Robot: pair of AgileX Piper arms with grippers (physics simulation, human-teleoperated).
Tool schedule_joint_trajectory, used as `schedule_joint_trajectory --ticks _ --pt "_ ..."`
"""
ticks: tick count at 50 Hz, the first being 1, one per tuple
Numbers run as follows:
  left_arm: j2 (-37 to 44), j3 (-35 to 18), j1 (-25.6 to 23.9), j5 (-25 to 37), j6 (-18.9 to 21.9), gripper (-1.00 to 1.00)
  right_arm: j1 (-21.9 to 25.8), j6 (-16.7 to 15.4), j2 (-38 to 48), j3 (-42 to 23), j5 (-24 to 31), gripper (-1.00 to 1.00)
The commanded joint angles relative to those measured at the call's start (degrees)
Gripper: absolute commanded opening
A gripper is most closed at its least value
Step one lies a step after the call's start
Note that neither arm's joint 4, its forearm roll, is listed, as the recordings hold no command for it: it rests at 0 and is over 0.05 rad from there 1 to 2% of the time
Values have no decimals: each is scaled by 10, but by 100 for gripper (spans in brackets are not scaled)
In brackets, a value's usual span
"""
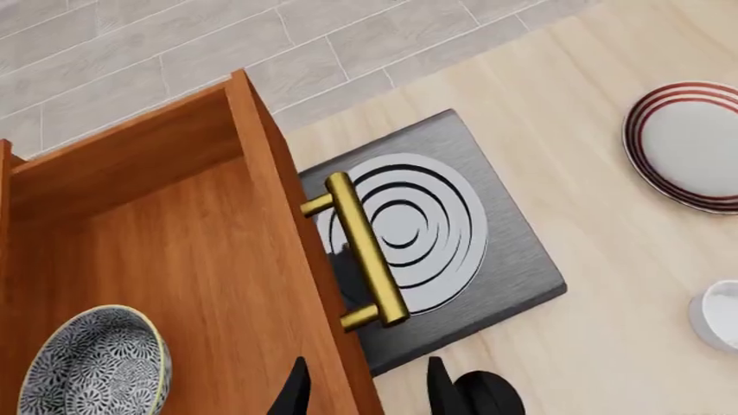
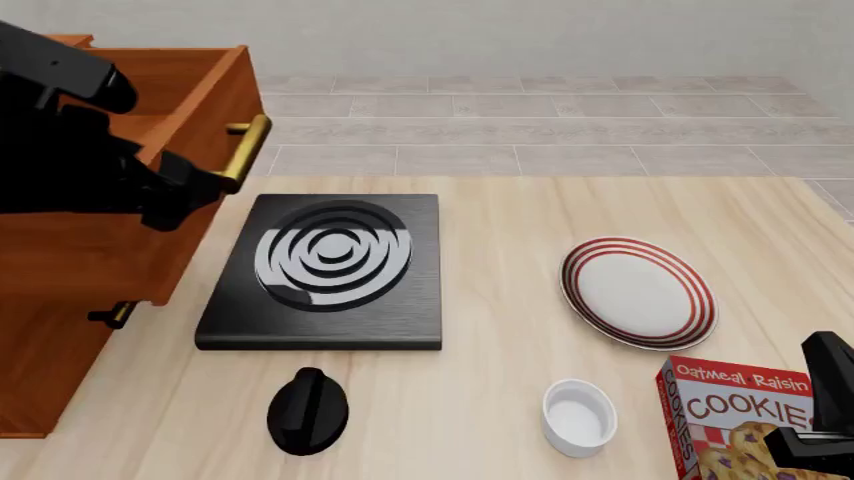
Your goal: Pick the akita bowl in the top layer of the wooden cabinet and place it on the plate.
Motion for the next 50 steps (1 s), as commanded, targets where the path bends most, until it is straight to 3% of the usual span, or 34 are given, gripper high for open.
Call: schedule_joint_trajectory --ticks 1,27,50 --pt "15 -11 -27 -8 1 100 0 1 6 0 -6 -100" --pt "44 -72 -55 1 12 100 0 0 23 1 -22 -100" --pt "64 -193 -33 41 41 100 1 0 15 0 -14 -100"
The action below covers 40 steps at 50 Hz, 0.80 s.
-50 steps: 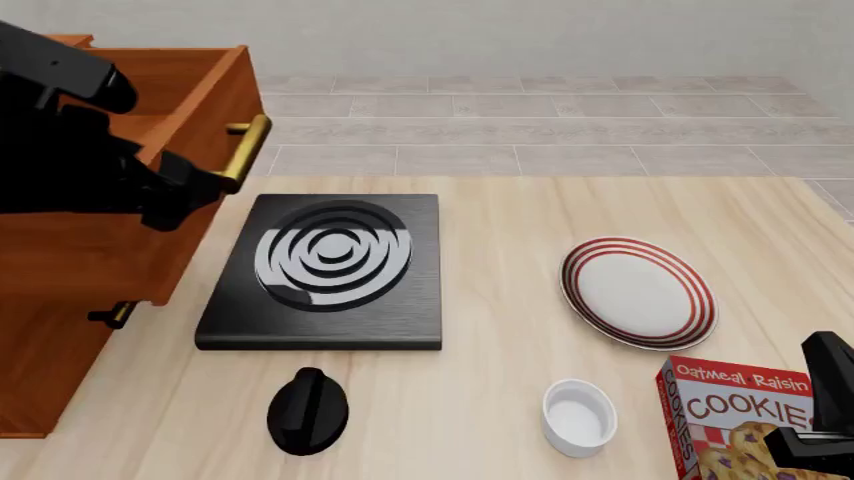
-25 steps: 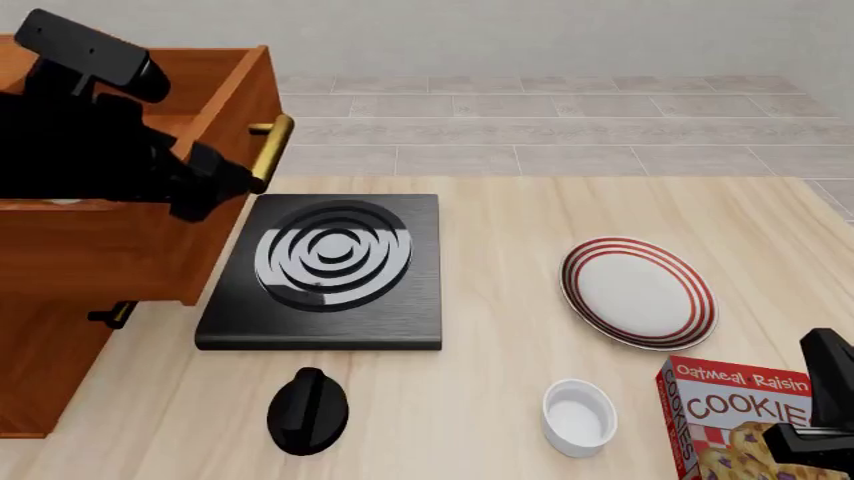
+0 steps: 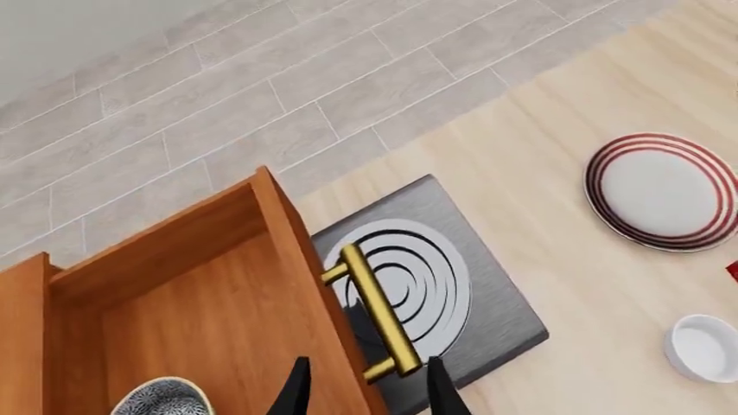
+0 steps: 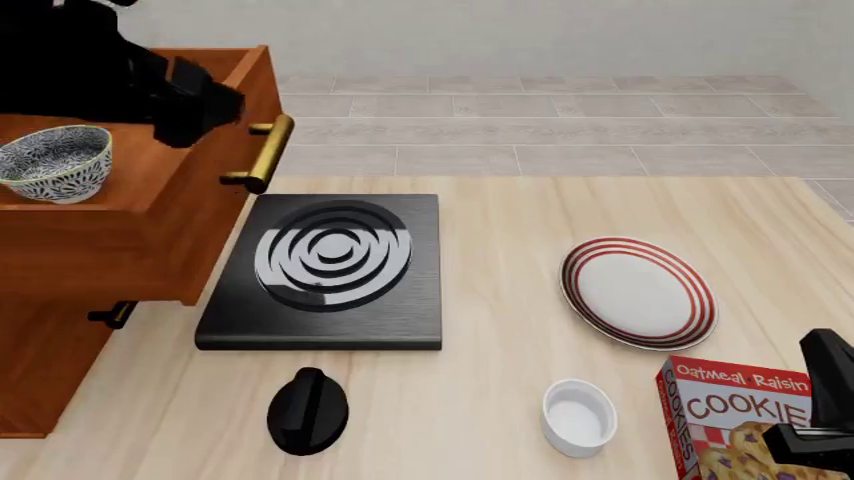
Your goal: Pick the akita bowl in the top layer of the wooden cabinet and place it on the plate.
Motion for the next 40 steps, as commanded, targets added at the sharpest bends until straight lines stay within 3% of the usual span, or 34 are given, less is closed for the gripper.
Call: schedule_joint_trajectory --ticks 1,13,20,26,32,33,40 --pt "8 -51 5 12 15 100 0 0 -1 0 2 -100" --pt "13 -65 23 24 25 100 0 0 1 0 -1 -100" --pt "23 -93 34 46 24 100 0 0 -8 0 8 -100" --pt "44 -152 37 75 12 100 0 0 -12 0 12 -100" --pt "52 -160 44 82 16 100 0 0 -14 0 14 -100" --pt "60 -169 35 97 -9 100 0 0 -13 0 13 -100" --pt "72 -184 41 116 6 100 0 0 -17 0 17 -100"
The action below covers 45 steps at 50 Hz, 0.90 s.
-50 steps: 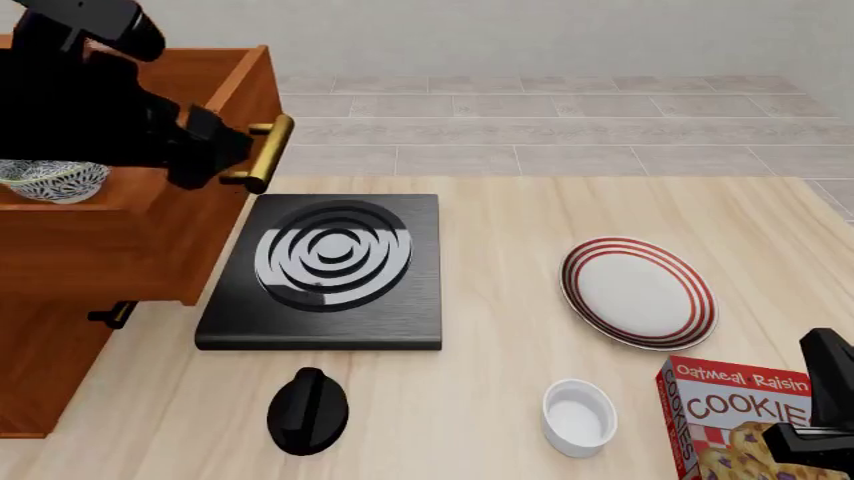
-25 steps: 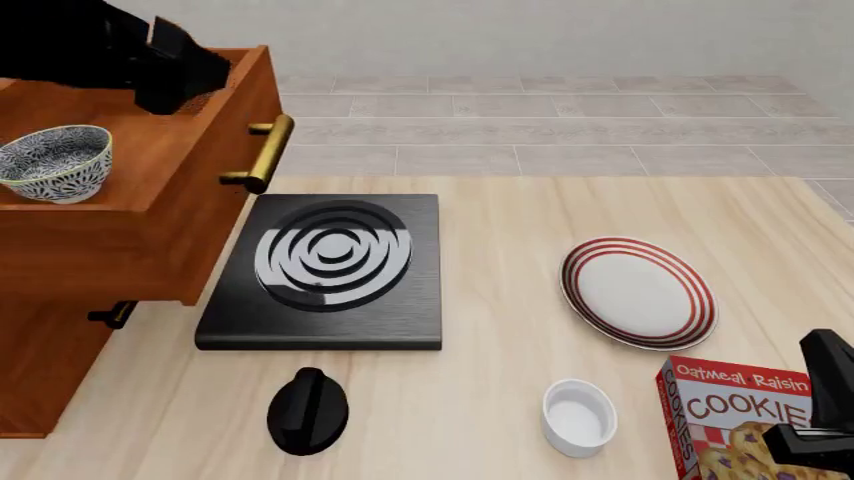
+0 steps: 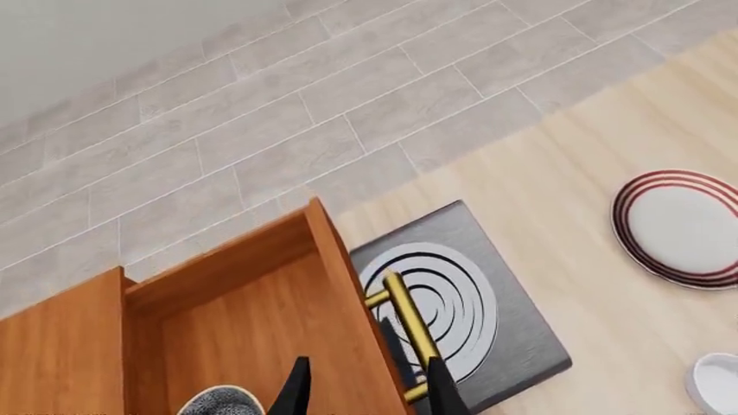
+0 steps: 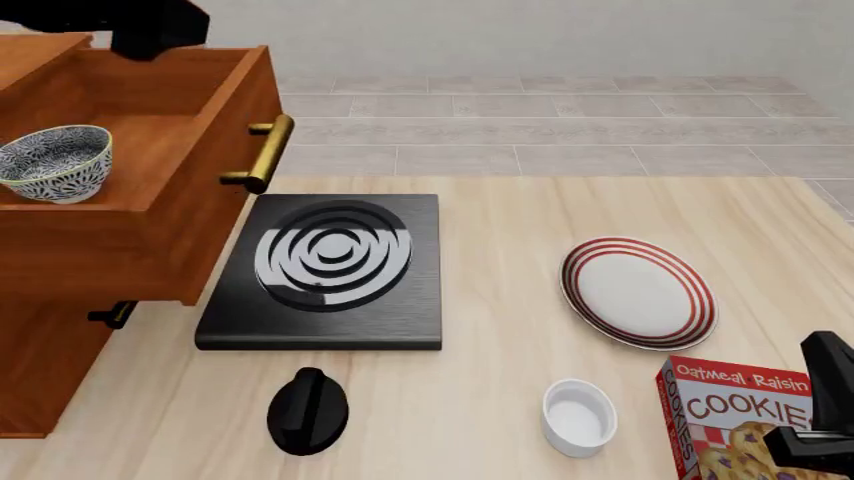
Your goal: Pick the akita bowl in the top layer of the wooden cabinet and place it on the plate.
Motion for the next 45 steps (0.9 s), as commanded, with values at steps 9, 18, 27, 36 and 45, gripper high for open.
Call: schedule_joint_trajectory --ticks 9,18,27,36,45 --pt "51 -83 -7 78 18 100 0 0 -5 0 5 -100" --pt "73 -136 -34 124 12 100 0 0 -3 0 4 -100" --pt "82 -137 -15 131 35 100 0 1 -6 0 7 -100" --pt "86 -126 9 132 55 100 0 -1 -1 0 1 -100" --pt "93 -139 32 141 73 100 1 -3 3 0 -1 -100"
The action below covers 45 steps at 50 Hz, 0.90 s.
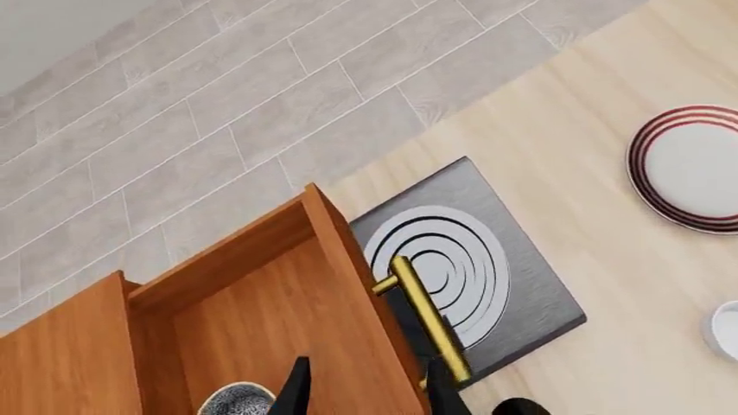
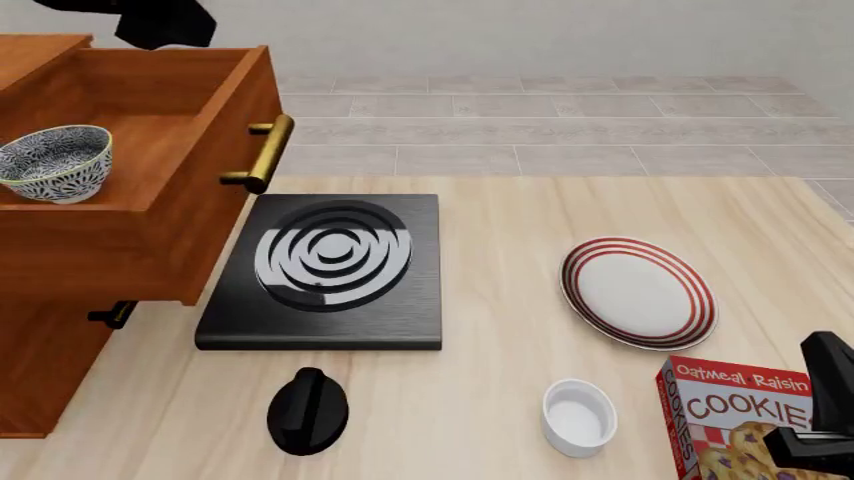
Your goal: Pick the akita bowl in the top layer of the wooden cabinet and place it on the plate.
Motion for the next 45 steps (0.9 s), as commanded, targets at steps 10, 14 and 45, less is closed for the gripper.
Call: schedule_joint_trajectory --ticks 10,14,45 --pt "2 13 48 4 48 100 1 -4 20 0 -19 -100" --pt "-2 34 59 -3 54 100 1 -5 31 0 -29 -100" --pt "1 98 126 -27 86 100 1 -4 21 0 -20 -100"
